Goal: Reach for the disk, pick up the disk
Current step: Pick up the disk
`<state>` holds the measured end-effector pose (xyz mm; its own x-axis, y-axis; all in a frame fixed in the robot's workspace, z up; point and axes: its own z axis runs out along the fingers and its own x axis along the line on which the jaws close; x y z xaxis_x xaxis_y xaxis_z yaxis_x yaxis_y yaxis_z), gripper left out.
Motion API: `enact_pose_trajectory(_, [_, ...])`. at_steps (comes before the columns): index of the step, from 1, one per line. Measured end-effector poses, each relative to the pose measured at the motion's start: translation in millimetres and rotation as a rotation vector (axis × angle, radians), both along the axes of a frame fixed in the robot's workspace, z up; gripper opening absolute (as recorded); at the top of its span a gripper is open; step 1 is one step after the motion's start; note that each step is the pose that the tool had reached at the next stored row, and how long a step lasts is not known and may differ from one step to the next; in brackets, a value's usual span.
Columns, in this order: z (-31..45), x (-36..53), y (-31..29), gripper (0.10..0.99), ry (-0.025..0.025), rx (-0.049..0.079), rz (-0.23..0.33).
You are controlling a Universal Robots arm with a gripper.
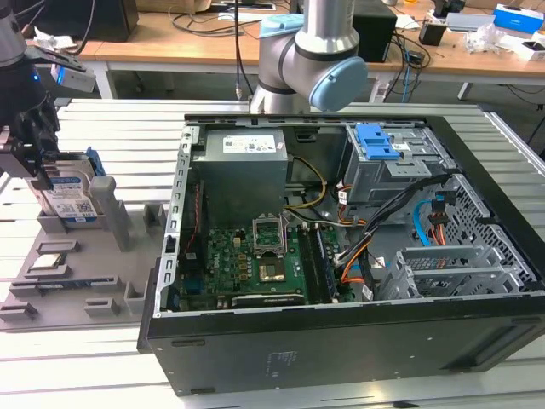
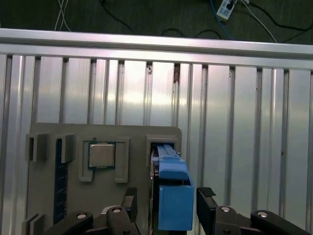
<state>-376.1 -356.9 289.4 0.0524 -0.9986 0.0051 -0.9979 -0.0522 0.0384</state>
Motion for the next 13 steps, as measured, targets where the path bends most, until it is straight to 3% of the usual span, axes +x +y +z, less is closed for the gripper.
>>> enact_pose_trajectory(3, [-3.5, 0.3, 0.0, 0.600, 0.0000, 0.000, 0.000])
enact_pose_trajectory(10, [-3.9, 0.3, 0.0, 0.588, 0.0000, 0.000, 0.000])
enact_pose_trajectory(11, [-4.0, 0.3, 0.0, 0.522, 0.0000, 0.000, 0.000])
enact_pose_trajectory(12, [-4.0, 0.3, 0.0, 0.400, 0.0000, 0.000, 0.000])
enact_pose_trajectory(13, [-4.1, 0.3, 0.0, 0.369, 0.0001, 0.000, 0.000])
